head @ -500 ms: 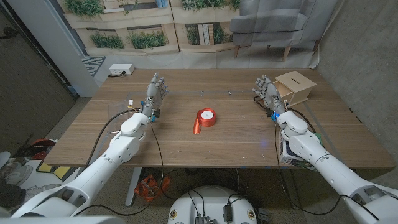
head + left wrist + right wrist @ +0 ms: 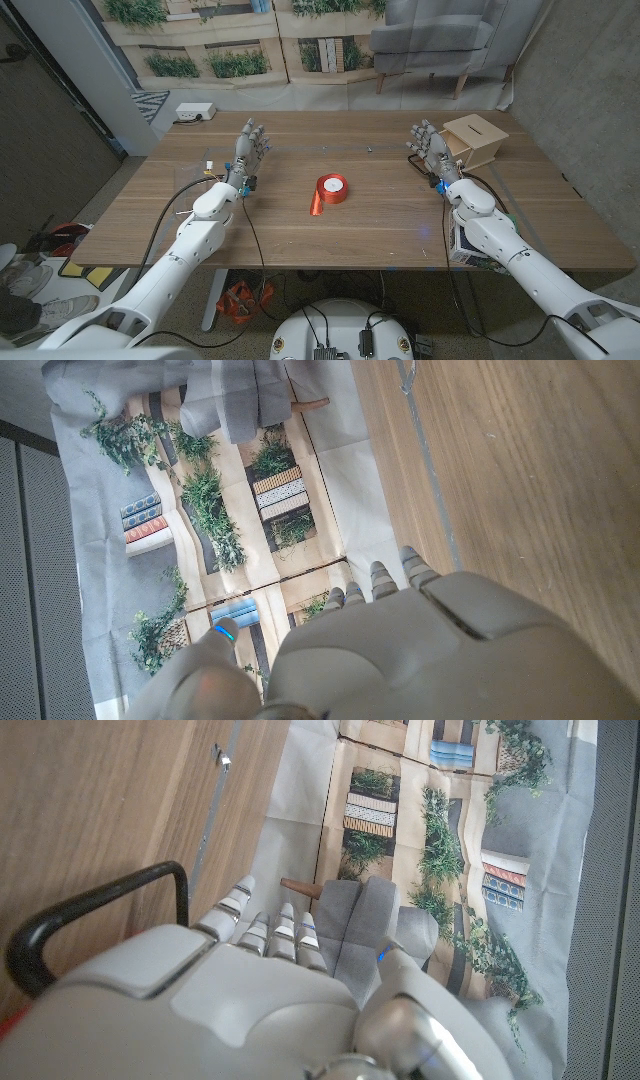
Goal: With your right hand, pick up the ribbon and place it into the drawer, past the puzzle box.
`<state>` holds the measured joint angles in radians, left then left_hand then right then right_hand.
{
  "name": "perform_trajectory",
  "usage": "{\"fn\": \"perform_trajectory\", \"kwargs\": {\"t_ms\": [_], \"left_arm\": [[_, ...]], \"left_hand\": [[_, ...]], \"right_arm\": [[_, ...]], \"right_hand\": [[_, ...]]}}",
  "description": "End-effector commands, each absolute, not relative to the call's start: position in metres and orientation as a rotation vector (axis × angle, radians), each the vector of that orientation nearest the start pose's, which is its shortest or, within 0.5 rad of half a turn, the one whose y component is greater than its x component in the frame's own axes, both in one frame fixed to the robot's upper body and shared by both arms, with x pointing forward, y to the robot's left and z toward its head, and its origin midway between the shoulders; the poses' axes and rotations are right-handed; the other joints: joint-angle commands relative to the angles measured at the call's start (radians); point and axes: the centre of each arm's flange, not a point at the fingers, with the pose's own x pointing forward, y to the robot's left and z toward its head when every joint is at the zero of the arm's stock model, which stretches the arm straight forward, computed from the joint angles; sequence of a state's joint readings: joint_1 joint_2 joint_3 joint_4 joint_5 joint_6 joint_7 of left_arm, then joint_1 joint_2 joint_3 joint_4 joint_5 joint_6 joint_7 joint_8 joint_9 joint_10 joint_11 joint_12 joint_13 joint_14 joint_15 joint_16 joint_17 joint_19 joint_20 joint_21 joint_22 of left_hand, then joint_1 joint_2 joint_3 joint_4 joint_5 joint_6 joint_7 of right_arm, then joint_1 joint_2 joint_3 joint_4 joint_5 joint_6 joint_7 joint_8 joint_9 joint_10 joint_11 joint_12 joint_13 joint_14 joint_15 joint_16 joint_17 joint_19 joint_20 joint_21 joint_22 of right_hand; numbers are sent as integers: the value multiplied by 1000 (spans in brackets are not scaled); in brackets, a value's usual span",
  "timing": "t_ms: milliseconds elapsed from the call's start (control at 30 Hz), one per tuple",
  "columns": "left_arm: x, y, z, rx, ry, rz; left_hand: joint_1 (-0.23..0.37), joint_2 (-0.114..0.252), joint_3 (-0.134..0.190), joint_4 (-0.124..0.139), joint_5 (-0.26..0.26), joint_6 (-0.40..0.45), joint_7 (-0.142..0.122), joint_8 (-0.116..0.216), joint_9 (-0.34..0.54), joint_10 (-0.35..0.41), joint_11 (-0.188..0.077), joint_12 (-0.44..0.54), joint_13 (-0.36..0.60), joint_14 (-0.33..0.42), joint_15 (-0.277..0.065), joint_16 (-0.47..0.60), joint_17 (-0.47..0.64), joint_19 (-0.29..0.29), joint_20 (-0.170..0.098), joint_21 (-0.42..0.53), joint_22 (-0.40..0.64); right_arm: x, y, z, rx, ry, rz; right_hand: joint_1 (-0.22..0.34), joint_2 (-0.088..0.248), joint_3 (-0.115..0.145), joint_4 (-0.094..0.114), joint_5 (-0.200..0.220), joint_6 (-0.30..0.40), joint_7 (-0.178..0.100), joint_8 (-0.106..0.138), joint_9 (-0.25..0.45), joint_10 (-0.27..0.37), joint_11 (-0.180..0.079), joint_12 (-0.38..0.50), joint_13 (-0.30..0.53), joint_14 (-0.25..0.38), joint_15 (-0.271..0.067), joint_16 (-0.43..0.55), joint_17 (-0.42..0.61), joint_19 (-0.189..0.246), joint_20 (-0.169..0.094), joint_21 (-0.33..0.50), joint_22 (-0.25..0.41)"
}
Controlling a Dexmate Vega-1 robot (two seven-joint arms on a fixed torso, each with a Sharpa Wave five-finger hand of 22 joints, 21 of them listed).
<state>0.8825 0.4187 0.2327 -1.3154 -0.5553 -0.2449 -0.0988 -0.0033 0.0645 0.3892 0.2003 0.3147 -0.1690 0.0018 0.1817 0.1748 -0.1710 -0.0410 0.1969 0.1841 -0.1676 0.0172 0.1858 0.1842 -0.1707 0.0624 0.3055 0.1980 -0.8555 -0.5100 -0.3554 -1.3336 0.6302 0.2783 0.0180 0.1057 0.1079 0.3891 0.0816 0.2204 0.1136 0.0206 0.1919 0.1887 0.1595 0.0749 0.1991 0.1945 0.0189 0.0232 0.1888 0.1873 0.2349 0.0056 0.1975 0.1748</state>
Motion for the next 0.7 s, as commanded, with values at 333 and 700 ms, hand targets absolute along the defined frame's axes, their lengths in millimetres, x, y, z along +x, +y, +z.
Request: {"fn": "perform_trajectory", "kwargs": {"t_ms": [333,700], "left_arm": [[651,301,-27,-53,-606,-205],[654,304,-25,-46,-602,-206]], "left_hand": [[1,125,9,-2,8,-155,1,3,3,-156,1,8,4,-189,1,5,2,-59,6,4,3],[1,125,10,-1,8,-155,-1,3,3,-156,1,8,4,-188,0,5,2,-58,5,4,3]], "right_arm": [[641,-277,-9,-43,-641,220],[638,-272,-4,-86,-664,223]], "right_hand": [[29,9,20,-21,8,-5,-4,2,2,-22,3,-7,2,-1,9,1,-2,10,4,4,2],[41,10,25,-33,7,-4,-6,3,3,-21,4,-5,2,-2,8,0,-4,10,4,3,2]]}}
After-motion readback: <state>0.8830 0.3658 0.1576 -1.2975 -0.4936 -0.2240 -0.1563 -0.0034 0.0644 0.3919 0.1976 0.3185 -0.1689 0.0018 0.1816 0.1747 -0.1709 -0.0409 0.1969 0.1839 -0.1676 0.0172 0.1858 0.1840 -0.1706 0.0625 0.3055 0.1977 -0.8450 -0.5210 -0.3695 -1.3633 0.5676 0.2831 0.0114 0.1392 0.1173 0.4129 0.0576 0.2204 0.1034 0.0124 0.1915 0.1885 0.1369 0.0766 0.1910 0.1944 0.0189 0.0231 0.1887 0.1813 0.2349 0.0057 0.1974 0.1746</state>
